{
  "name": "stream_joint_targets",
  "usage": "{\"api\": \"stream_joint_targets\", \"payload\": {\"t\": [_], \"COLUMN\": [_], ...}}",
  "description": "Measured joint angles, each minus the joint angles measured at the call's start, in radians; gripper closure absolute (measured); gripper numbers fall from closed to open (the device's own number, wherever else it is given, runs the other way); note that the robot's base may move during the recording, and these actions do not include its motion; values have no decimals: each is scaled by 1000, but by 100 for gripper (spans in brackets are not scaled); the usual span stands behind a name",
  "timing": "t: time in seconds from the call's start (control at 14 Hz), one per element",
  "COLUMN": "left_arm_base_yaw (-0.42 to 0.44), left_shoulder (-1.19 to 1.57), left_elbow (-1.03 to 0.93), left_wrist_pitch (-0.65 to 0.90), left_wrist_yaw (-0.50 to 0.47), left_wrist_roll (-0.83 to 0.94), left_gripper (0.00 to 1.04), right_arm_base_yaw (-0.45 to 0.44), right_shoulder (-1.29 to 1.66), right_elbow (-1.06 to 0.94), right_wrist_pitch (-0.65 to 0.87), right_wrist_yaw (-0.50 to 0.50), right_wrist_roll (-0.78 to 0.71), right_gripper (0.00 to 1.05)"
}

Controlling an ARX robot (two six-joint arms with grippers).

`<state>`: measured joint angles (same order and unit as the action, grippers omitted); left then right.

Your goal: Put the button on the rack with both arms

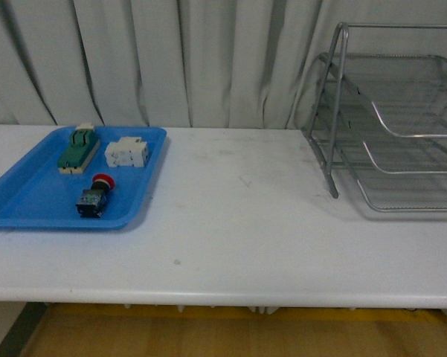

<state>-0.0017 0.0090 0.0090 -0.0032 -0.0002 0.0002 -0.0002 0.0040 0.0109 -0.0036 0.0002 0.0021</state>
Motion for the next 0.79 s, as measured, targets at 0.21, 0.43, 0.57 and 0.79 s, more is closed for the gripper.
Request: {"api": "stream_joint_targets", "payload": {"t": [0.21,0.43,0.57,0.79], "left_arm_base_yaw": [0,0,0,0], "left_shoulder": [0,0,0,0], "left_elbow": [0,0,0,0], "left_wrist_pitch": [0,0,0,0], "left_wrist_yaw": [0,0,0,0], "left_wrist_roll": [0,0,0,0], "left_gripper": [7,7,7,7], "right_arm_base_yaw": [0,0,0,0], "right_shoulder": [0,0,0,0], "right_elbow": [0,0,0,0], "right_wrist_pitch": [0,0,0,0], "right_wrist_yaw": [0,0,0,0], "right_wrist_roll": [0,0,0,0], "right_gripper": [6,6,6,6]}}
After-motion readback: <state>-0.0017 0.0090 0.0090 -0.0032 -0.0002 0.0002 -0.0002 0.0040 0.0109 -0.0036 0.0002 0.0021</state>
